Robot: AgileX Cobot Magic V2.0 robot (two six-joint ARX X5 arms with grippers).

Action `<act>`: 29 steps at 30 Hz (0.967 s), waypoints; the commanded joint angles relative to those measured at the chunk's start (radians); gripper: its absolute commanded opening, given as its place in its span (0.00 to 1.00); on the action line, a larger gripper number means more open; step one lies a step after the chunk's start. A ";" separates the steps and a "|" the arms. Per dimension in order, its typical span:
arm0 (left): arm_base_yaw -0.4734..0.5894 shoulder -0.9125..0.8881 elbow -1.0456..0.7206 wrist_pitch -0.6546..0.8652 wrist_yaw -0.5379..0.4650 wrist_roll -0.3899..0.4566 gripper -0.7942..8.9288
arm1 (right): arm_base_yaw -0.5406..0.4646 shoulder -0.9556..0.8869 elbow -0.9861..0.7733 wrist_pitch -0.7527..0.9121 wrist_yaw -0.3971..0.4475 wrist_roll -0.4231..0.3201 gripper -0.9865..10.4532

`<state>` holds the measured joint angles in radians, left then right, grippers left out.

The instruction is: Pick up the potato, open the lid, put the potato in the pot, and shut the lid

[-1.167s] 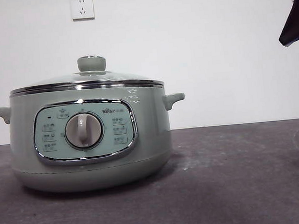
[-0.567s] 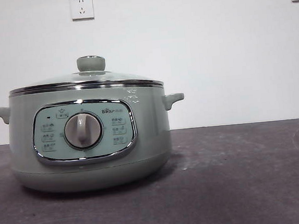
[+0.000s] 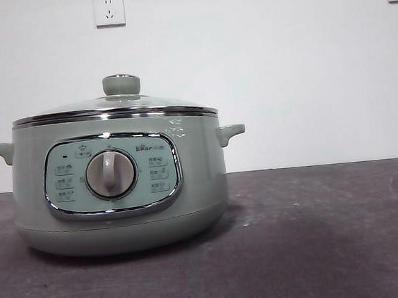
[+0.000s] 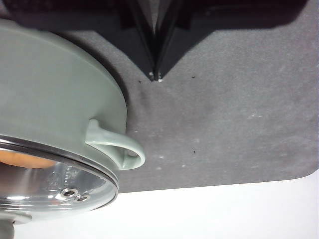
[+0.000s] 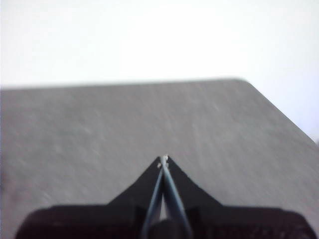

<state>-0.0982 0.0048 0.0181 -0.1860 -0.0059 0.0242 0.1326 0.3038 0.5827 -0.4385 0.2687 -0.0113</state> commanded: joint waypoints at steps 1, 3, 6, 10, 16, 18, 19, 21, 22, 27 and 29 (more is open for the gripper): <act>0.004 -0.003 -0.014 0.000 0.008 -0.010 0.08 | -0.034 -0.027 -0.062 0.073 -0.161 -0.034 0.09; 0.004 -0.003 -0.014 0.000 0.007 -0.010 0.08 | -0.052 -0.059 -0.117 0.127 -0.299 -0.073 0.09; 0.004 -0.003 -0.014 0.000 0.007 -0.010 0.08 | -0.068 -0.113 -0.206 0.186 -0.409 -0.080 0.09; 0.004 -0.003 -0.014 0.000 0.007 -0.010 0.08 | -0.074 -0.192 -0.325 0.206 -0.426 -0.033 0.09; 0.004 -0.003 -0.014 0.000 0.007 -0.010 0.08 | -0.074 -0.292 -0.462 0.206 -0.427 0.022 0.09; 0.004 -0.003 -0.014 0.000 0.008 -0.010 0.08 | -0.074 -0.303 -0.493 0.216 -0.426 0.031 0.09; 0.004 -0.003 -0.014 0.000 0.007 -0.010 0.08 | -0.074 -0.303 -0.505 0.224 -0.426 0.037 0.09; 0.004 -0.003 -0.014 0.000 0.007 -0.010 0.08 | -0.074 -0.303 -0.526 0.236 -0.426 0.040 0.09; 0.004 -0.003 -0.014 0.000 0.008 -0.010 0.08 | -0.074 -0.303 -0.531 0.236 -0.427 0.041 0.09; 0.004 -0.003 -0.014 0.000 0.008 -0.010 0.08 | -0.074 -0.303 -0.539 0.237 -0.426 0.043 0.09; 0.004 -0.003 -0.014 0.000 0.007 -0.010 0.08 | -0.074 -0.303 -0.545 0.238 -0.426 0.043 0.09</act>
<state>-0.0982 0.0048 0.0181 -0.1860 -0.0055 0.0242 0.0593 0.0040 0.0540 -0.2077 -0.1574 0.0196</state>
